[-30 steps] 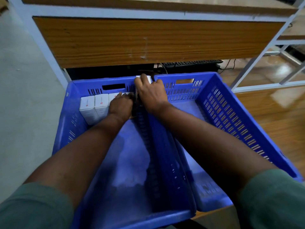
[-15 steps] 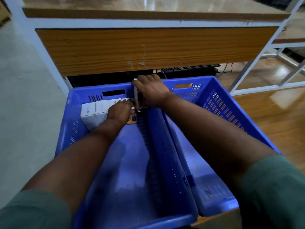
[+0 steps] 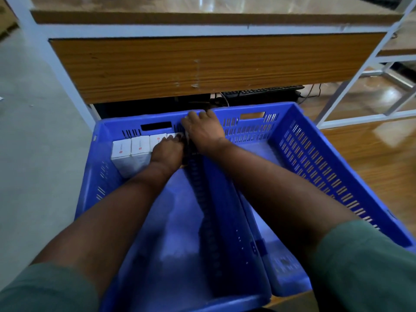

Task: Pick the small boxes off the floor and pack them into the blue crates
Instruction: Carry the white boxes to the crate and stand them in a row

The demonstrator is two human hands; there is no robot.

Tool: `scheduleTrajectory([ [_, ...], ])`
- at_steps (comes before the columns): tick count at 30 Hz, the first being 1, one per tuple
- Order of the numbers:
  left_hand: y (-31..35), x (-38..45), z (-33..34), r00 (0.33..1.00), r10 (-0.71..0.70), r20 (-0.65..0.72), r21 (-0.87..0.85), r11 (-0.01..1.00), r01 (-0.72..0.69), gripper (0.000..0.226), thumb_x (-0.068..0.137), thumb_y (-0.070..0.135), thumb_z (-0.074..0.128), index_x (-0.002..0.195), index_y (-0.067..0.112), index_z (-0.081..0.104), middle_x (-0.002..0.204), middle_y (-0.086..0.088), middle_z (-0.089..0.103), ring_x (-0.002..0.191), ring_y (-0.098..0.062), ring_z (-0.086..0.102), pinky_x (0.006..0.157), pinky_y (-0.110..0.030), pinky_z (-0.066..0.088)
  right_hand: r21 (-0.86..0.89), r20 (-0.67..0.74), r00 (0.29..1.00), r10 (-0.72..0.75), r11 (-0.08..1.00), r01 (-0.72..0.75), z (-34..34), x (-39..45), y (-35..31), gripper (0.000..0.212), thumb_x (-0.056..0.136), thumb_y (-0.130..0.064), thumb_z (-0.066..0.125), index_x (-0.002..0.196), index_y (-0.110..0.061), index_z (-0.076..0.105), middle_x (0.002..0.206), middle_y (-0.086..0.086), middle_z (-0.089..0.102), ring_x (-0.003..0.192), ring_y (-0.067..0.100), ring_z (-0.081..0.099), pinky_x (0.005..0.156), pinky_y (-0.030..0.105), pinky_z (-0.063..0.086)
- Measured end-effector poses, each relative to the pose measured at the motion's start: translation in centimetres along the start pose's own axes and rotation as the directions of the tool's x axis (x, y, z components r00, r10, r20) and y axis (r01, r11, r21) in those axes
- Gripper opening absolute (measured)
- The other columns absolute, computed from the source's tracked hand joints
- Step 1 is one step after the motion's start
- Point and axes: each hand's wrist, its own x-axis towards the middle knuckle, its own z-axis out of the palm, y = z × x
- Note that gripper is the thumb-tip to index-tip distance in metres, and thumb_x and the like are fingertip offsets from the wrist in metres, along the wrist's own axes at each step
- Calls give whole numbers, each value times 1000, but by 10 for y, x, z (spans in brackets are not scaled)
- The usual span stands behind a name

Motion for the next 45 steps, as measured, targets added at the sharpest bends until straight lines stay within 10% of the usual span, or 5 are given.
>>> scheduleTrajectory([
  [3, 0, -1, -2, 1000, 13, -13, -11, 1000, -13, 39, 91, 28, 61, 126, 13, 56, 116, -15, 67, 105, -39, 65, 80, -44, 53, 32, -37, 995, 88, 996, -87, 12, -5, -3, 37, 94, -25, 45, 125, -8, 54, 116, 15, 66, 109, 40, 62, 108, 52, 36],
  [8, 0, -5, -3, 1000, 15, 1, 16, 1000, -15, 57, 81, 34, 73, 131, 15, 54, 121, -11, 65, 109, -35, 63, 82, -42, 53, 60, -52, 994, 98, 994, -95, 12, -17, -16, 25, 88, -15, 41, 98, -11, 64, 98, 15, 65, 89, 37, 65, 71, 44, 50],
  [14, -2, -5, 20, 985, 44, -167, -46, 998, -53, 56, 95, 28, 63, 145, 6, 51, 141, -16, 60, 125, -38, 57, 111, -44, 38, -30, 83, 997, 6, 1000, -4, 13, -28, -18, 39, 102, -11, 38, 136, 0, 54, 131, 17, 63, 129, 34, 55, 126, 53, 11],
  [22, -7, -3, 44, 944, 97, -314, -13, 994, -107, 43, 89, 5, 65, 131, -2, 63, 132, -20, 66, 119, -38, 63, 114, -48, 40, -48, 291, 957, -5, 999, 20, 13, -23, -21, 58, 108, -21, 28, 159, 3, 17, 165, 21, 27, 154, 31, 25, 125, 57, -6],
  [45, -12, 0, 26, 952, 203, -231, -171, 954, -245, 58, 98, 29, 27, 133, 0, 63, 142, -22, 58, 136, -40, 51, 120, -49, 32, -34, 444, 896, -1, 999, 18, 38, -4, -36, 59, 106, -35, 36, 160, -11, 29, 166, 9, 31, 156, 26, 22, 126, 51, 2],
])
